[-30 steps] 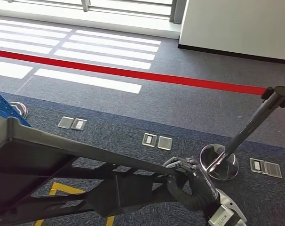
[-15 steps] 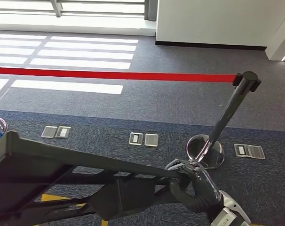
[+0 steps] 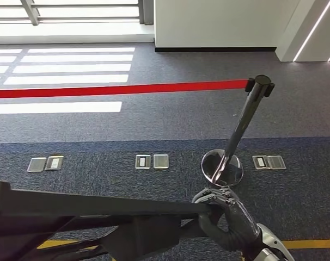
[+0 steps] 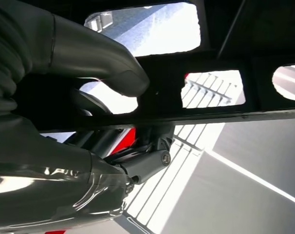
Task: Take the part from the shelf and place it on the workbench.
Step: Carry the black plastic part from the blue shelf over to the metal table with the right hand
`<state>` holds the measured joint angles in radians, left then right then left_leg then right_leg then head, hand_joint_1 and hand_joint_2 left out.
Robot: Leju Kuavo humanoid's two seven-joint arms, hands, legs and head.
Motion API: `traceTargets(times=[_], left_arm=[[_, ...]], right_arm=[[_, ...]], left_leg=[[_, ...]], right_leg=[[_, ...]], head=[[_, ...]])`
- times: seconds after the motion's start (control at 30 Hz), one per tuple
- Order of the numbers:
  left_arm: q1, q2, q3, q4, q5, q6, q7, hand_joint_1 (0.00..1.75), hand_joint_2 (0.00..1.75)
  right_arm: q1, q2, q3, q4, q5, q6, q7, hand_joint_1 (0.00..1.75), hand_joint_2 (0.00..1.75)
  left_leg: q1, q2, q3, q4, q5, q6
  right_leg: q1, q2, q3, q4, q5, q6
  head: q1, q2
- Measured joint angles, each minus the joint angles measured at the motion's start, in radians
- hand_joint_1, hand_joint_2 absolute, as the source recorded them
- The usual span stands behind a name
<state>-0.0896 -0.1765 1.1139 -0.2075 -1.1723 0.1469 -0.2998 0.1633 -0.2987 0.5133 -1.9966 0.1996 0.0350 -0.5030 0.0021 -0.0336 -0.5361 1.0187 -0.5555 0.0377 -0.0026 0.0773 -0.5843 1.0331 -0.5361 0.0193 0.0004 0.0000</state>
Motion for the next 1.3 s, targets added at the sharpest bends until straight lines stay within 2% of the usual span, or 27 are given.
traceTargets(times=[0.07, 0.13, 0.17, 0.2, 0.23, 0.3, 0.33, 0.4, 0.47, 0.5, 0.57, 0.63, 0.67, 0.7, 0.73, 0.77, 0.83, 0.87, 0.9, 0.97, 1.03, 1.07, 1.1, 1.17, 1.2, 1.23, 1.3], left_arm=[[-0.001, -0.002, 0.000, 0.000, 0.000, 0.000, 0.000, 0.00, 1.75], [0.001, -0.003, 0.000, 0.000, 0.000, -0.001, 0.000, 0.00, 1.75], [0.001, -0.004, 0.000, 0.000, 0.000, -0.001, 0.000, 0.00, 1.75], [0.001, -0.004, 0.000, 0.000, 0.000, -0.001, 0.000, 0.00, 1.75], [0.000, -0.004, 0.000, 0.000, 0.000, 0.000, 0.000, 0.00, 1.75], [-0.001, -0.003, 0.000, 0.000, 0.000, 0.000, 0.000, 0.00, 1.75], [-0.001, -0.003, 0.000, 0.000, 0.000, 0.001, 0.000, 0.00, 1.75], [-0.002, -0.004, 0.000, 0.000, 0.000, 0.001, 0.000, 0.00, 1.75], [-0.004, -0.005, 0.000, 0.000, 0.000, 0.001, 0.000, 0.00, 1.75], [-0.005, -0.005, 0.000, 0.000, 0.000, 0.001, 0.000, 0.00, 1.75], [-0.007, -0.006, 0.000, 0.000, 0.000, 0.000, 0.000, 0.00, 1.75], [-0.004, -0.007, 0.000, 0.000, 0.000, 0.000, 0.000, 0.00, 1.75], [-0.002, -0.007, 0.000, 0.000, 0.001, 0.000, 0.000, 0.00, 1.75], [0.000, -0.007, 0.001, 0.000, 0.001, 0.000, 0.000, 0.00, 1.75], [0.001, -0.007, 0.001, 0.000, 0.001, 0.000, 0.000, 0.00, 1.75], [0.001, -0.007, 0.001, 0.000, 0.001, -0.001, 0.000, 0.00, 1.75], [0.001, -0.006, 0.001, 0.000, 0.001, -0.001, 0.000, 0.00, 1.75], [0.001, -0.006, 0.001, 0.000, 0.001, -0.001, 0.001, 0.00, 1.75], [0.000, -0.006, 0.001, 0.000, 0.001, -0.001, 0.001, 0.00, 1.75], [-0.002, -0.007, 0.001, 0.000, 0.002, -0.001, 0.002, 0.00, 1.75], [-0.003, -0.008, 0.001, 0.000, 0.003, -0.001, 0.001, 0.00, 1.75], [-0.002, -0.009, 0.001, 0.000, 0.003, -0.001, 0.001, 0.00, 1.75], [-0.002, -0.009, 0.001, 0.000, 0.004, -0.002, 0.000, 0.00, 1.75], [0.000, -0.009, 0.001, 0.000, 0.006, -0.003, 0.000, 0.00, 1.75], [0.000, -0.009, 0.001, 0.000, 0.008, -0.003, 0.000, 0.00, 1.75], [-0.001, -0.009, 0.001, 0.000, 0.009, -0.003, 0.000, 0.00, 1.75], [-0.002, -0.009, 0.002, 0.000, 0.009, -0.003, 0.000, 0.00, 1.75]], right_arm=[[-0.001, -0.003, 0.000, -0.005, 0.001, 0.000, -0.001, 1.75, 1.75], [-0.003, -0.004, 0.000, -0.006, 0.001, 0.000, -0.001, 1.75, 1.75], [-0.003, -0.004, 0.000, -0.006, 0.001, 0.000, -0.001, 1.75, 1.75], [-0.003, -0.004, 0.000, -0.006, 0.001, 0.000, -0.001, 1.75, 1.75], [-0.003, -0.004, 0.000, -0.005, 0.001, 0.000, -0.001, 1.75, 1.75], [-0.003, -0.005, 0.000, -0.005, 0.001, 0.000, -0.001, 1.75, 1.75], [-0.004, -0.005, 0.000, -0.006, 0.002, -0.001, 0.000, 1.75, 1.75], [-0.003, -0.006, 0.000, -0.007, 0.002, -0.001, 0.000, 1.75, 1.75], [0.000, -0.007, 0.000, -0.008, 0.002, -0.001, 0.000, 1.75, 1.75], [0.000, -0.007, 0.000, -0.009, 0.002, -0.002, 0.000, 1.75, 1.75], [-0.003, -0.007, 0.000, -0.011, 0.002, -0.002, 0.000, 1.75, 1.75], [-0.005, -0.007, 0.000, -0.012, 0.002, -0.002, 0.000, 1.75, 1.75], [-0.006, -0.007, 0.000, -0.012, 0.002, -0.002, 0.000, 1.75, 1.75], [-0.006, -0.007, 0.000, -0.012, 0.002, -0.002, 0.001, 1.75, 1.75], [-0.006, -0.007, 0.000, -0.012, 0.002, -0.002, 0.002, 1.75, 1.75], [-0.006, -0.007, 0.000, -0.012, 0.002, -0.002, 0.003, 1.75, 1.75], [-0.007, -0.007, 0.000, -0.012, 0.002, -0.002, 0.004, 1.75, 1.75], [-0.008, -0.007, -0.001, -0.012, 0.002, -0.002, 0.004, 1.75, 1.75], [-0.008, -0.007, -0.001, -0.012, 0.002, -0.002, 0.005, 1.75, 1.75], [-0.007, -0.008, -0.001, -0.013, 0.002, -0.002, 0.006, 1.75, 1.75], [-0.009, -0.010, -0.002, -0.014, 0.002, -0.002, 0.006, 1.75, 1.75], [-0.010, -0.010, -0.003, -0.014, 0.002, -0.002, 0.006, 1.75, 1.75], [-0.012, -0.011, -0.004, -0.014, 0.001, -0.002, 0.007, 1.75, 1.75], [-0.013, -0.012, -0.004, -0.013, 0.002, -0.002, 0.008, 1.75, 1.75], [-0.013, -0.012, -0.004, -0.012, 0.002, -0.002, 0.009, 1.75, 1.75], [-0.013, -0.012, -0.004, -0.012, 0.003, -0.002, 0.010, 1.75, 1.75], [-0.013, -0.012, -0.004, -0.012, 0.006, -0.002, 0.011, 1.75, 1.75]], left_leg=[[0.004, 0.021, 0.003, -0.007, 0.005, 0.008], [0.004, 0.042, 0.003, -0.008, 0.004, 0.010], [0.004, 0.053, 0.003, -0.007, 0.003, 0.010], [0.005, 0.064, 0.003, -0.007, 0.002, 0.009], [0.006, 0.073, 0.005, -0.007, 0.000, 0.007], [0.007, 0.088, 0.011, -0.006, -0.006, -0.002], [0.005, 0.094, 0.013, -0.003, -0.010, -0.008], [0.002, 0.105, 0.016, 0.000, -0.015, -0.016], [0.003, 0.115, 0.019, 0.000, -0.019, -0.022], [0.006, 0.107, 0.018, 0.007, -0.028, -0.025], [0.009, 0.075, -0.011, 0.075, -0.076, -0.031], [0.008, 0.049, -0.074, 0.211, -0.138, -0.031], [0.007, 0.045, -0.102, 0.267, -0.154, -0.029], [0.006, 0.043, -0.117, 0.290, -0.150, -0.026], [0.004, 0.041, -0.113, 0.272, -0.127, -0.021], [0.002, 0.035, -0.092, 0.219, -0.088, -0.015], [-0.001, 0.003, -0.040, 0.090, -0.017, -0.003], [-0.003, -0.011, -0.022, 0.047, 0.000, -0.001], [-0.003, -0.019, -0.014, 0.026, 0.002, -0.001], [-0.002, -0.010, -0.010, 0.013, -0.001, -0.002], [0.003, 0.007, -0.007, 0.003, 0.005, 0.004], [0.005, 0.017, -0.005, -0.002, 0.008, 0.007], [0.005, 0.027, -0.005, -0.003, 0.009, 0.009], [0.005, 0.048, -0.005, -0.002, 0.008, 0.010], [0.005, 0.059, -0.005, -0.002, 0.007, 0.010], [0.006, 0.068, -0.004, -0.002, 0.006, 0.008], [0.007, 0.083, 0.001, -0.001, 0.001, 0.001]], right_leg=[[0.000, -0.036, -0.031, 0.071, -0.047, 0.008], [-0.002, -0.060, -0.088, 0.193, -0.106, 0.016], [-0.005, -0.063, -0.109, 0.237, -0.117, 0.020], [-0.008, -0.066, -0.113, 0.248, -0.110, 0.025], [-0.012, -0.071, -0.098, 0.220, -0.087, 0.030], [-0.016, -0.100, -0.031, 0.093, -0.025, 0.038], [-0.015, -0.115, -0.004, 0.038, -0.006, 0.036], [-0.009, -0.128, 0.015, -0.007, 0.000, 0.024], [-0.006, -0.114, 0.012, -0.009, 0.001, 0.008], [-0.007, -0.108, 0.012, -0.010, 0.001, 0.000], [-0.009, -0.097, 0.013, -0.012, 0.003, -0.014], [-0.007, -0.083, 0.013, -0.011, 0.003, -0.022], [-0.005, -0.074, 0.013, -0.011, 0.003, -0.023], [-0.003, -0.064, 0.014, -0.011, 0.003, -0.023], [-0.002, -0.053, 0.016, -0.011, 0.003, -0.023], [-0.001, -0.043, 0.018, -0.010, 0.002, -0.023], [-0.001, -0.023, 0.020, -0.009, 0.001, -0.021], [-0.001, -0.015, 0.019, -0.008, 0.001, -0.019], [-0.002, -0.007, 0.015, -0.007, 0.002, -0.015], [-0.003, 0.006, 0.008, -0.009, 0.006, -0.004], [-0.001, -0.015, -0.001, 0.010, -0.011, 0.005], [-0.001, -0.034, -0.017, 0.046, -0.035, 0.008], [-0.001, -0.052, -0.042, 0.101, -0.067, 0.011], [-0.005, -0.065, -0.100, 0.227, -0.119, 0.019], [-0.007, -0.066, -0.115, 0.260, -0.123, 0.023], [-0.010, -0.069, -0.111, 0.252, -0.108, 0.027], [-0.015, -0.091, -0.049, 0.129, -0.042, 0.034]], head=[[0.001, 0.000], [0.001, 0.000], [0.001, 0.000], [0.001, 0.000], [0.001, 0.000], [0.001, 0.000], [0.001, 0.000], [0.000, 0.000], [0.000, 0.000], [0.000, 0.000], [0.000, 0.000], [0.000, 0.000], [0.000, 0.000], [0.000, 0.000], [0.000, 0.000], [0.000, 0.000], [0.000, 0.000], [-0.001, 0.000], [-0.001, 0.000], [-0.001, 0.000], [0.000, 0.000], [0.000, 0.000], [0.000, 0.000], [0.000, 0.000], [0.000, 0.000], [0.000, 0.000], [0.000, 0.000]])
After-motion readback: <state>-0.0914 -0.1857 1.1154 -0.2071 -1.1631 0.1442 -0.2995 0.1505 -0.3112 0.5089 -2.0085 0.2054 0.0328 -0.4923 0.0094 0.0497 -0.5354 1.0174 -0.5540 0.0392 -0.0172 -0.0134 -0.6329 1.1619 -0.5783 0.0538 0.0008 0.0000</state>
